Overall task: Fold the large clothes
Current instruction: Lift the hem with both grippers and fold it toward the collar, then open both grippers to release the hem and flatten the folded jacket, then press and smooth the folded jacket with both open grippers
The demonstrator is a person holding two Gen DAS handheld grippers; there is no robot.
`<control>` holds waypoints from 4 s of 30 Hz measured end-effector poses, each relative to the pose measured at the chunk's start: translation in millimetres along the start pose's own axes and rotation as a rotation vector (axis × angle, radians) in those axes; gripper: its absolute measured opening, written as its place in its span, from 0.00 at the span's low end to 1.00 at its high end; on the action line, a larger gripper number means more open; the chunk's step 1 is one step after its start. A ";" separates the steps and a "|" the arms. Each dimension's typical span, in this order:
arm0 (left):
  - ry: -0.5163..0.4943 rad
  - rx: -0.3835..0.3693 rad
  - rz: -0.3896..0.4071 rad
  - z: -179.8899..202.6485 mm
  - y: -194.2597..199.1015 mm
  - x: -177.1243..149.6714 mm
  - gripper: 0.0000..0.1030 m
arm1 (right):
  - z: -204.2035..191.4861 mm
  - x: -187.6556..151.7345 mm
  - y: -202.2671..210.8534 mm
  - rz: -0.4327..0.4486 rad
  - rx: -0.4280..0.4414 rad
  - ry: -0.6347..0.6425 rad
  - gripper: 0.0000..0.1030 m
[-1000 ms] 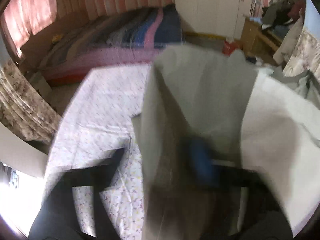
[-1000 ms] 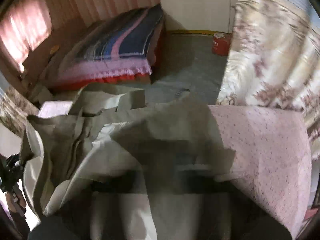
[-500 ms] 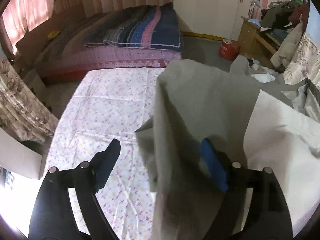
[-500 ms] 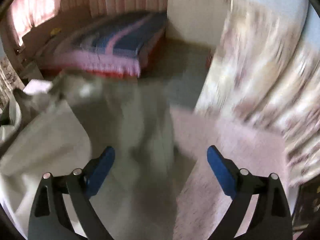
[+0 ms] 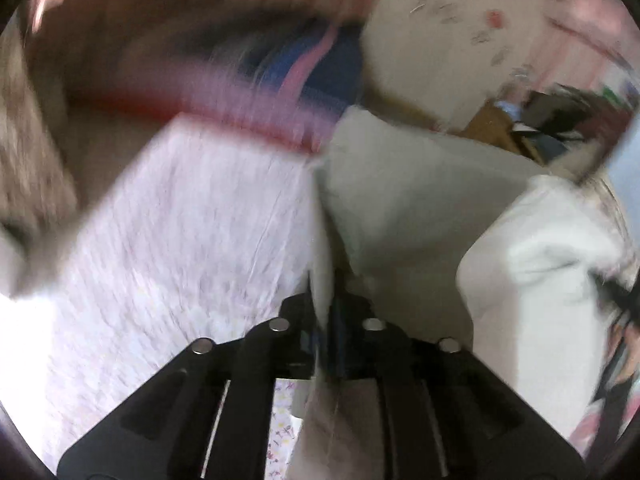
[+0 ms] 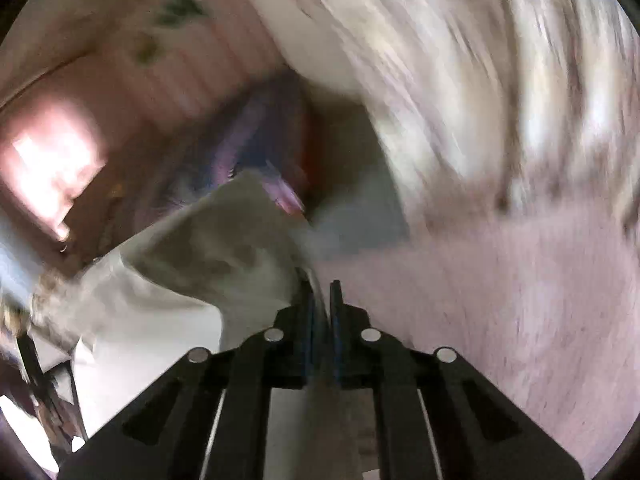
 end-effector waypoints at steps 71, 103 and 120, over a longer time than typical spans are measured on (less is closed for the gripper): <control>-0.256 0.235 0.066 -1.9 30.9 -167.2 0.81 | -75.3 -184.5 61.0 -0.109 -0.178 0.418 0.00; -0.413 0.082 0.032 66.9 52.9 -328.9 0.96 | -129.4 -318.0 130.1 0.006 -0.031 0.498 0.43; -0.384 0.047 0.177 94.5 121.7 -338.1 0.97 | -105.5 -329.2 221.1 0.288 0.021 0.153 0.88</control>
Point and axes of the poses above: each gripper's, at about its wrist camera, not at the fingertips, and y roughly against the way its jaws point, z to its right, x to its top, the point moved 4 cm from there along -y, roughly the way its jaws point, and after that the axes turned 15 degrees about y, right-handed, at the moved point
